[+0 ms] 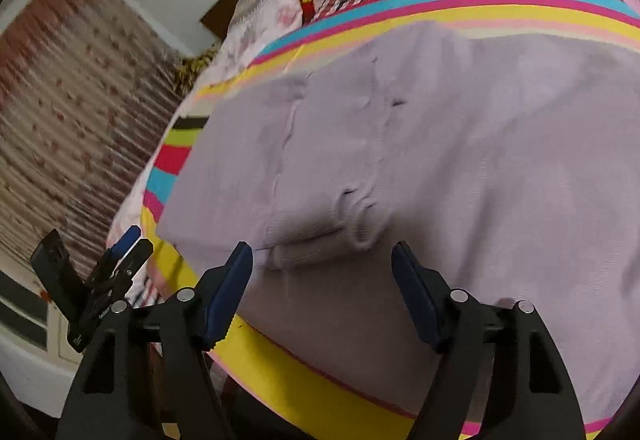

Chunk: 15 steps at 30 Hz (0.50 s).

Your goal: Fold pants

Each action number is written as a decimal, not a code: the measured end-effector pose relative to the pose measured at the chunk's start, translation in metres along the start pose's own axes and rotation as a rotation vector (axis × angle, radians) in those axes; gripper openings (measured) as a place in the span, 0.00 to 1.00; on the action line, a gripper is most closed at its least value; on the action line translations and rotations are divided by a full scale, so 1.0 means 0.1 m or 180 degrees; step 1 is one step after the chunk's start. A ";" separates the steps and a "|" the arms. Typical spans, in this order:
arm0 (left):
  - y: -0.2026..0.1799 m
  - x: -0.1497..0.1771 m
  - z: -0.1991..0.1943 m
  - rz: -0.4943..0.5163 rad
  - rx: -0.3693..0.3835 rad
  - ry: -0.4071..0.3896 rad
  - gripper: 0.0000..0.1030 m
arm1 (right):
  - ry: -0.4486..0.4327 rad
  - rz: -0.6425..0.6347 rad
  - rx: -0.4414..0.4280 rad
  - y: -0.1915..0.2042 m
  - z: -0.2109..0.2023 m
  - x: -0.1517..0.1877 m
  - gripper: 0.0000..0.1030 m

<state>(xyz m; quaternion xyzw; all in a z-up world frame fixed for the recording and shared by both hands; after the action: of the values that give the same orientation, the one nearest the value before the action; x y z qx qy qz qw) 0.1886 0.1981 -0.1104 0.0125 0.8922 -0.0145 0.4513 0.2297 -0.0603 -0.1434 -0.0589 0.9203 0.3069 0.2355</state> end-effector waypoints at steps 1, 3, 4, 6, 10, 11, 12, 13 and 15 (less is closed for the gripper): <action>-0.01 0.06 0.01 0.0019 -0.0002 0.0015 0.90 | 0.0004 0.0007 0.0021 0.01 0.02 -0.03 0.69; -0.04 0.17 -0.02 0.0074 0.0027 0.0034 0.90 | 0.0034 0.0076 0.0000 0.03 0.07 -0.10 0.66; -0.04 0.21 0.00 0.0128 0.0025 0.0035 0.90 | 0.0065 0.0130 -0.0044 0.04 0.12 -0.12 0.62; -0.14 0.26 -0.03 0.0211 0.0013 0.0024 0.90 | 0.0099 0.0361 -0.0103 0.01 0.23 -0.14 0.56; -0.15 0.28 -0.07 0.0263 -0.0009 -0.0025 0.90 | -0.0046 0.0513 0.0003 -0.07 0.22 -0.21 0.16; -0.12 0.29 -0.07 0.0229 0.0007 -0.0026 0.90 | -0.0088 0.0493 0.0006 -0.04 0.23 -0.22 0.15; -0.10 0.30 -0.08 0.0195 0.0014 -0.0024 0.90 | -0.0139 0.0450 0.0040 -0.01 0.19 -0.24 0.15; -0.08 0.30 -0.08 0.0165 0.0007 -0.0018 0.90 | -0.0227 0.0379 0.0046 0.08 0.15 -0.30 0.15; -0.05 0.30 -0.06 0.0133 -0.0039 -0.0021 0.91 | -0.0427 0.0263 -0.0033 0.31 0.04 -0.48 0.15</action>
<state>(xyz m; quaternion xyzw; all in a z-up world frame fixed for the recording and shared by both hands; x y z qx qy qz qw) 0.1654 0.1938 -0.1311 0.0284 0.8903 0.0003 0.4544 0.2659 -0.0348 -0.1075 -0.0014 0.9024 0.3244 0.2835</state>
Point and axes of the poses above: each gripper's, at about its wrist camera, not at the fingertips, and z roughly the way its jaws point, y to its left, x to its underside, the point moved 8 cm from there along z, roughly the way its jaws point
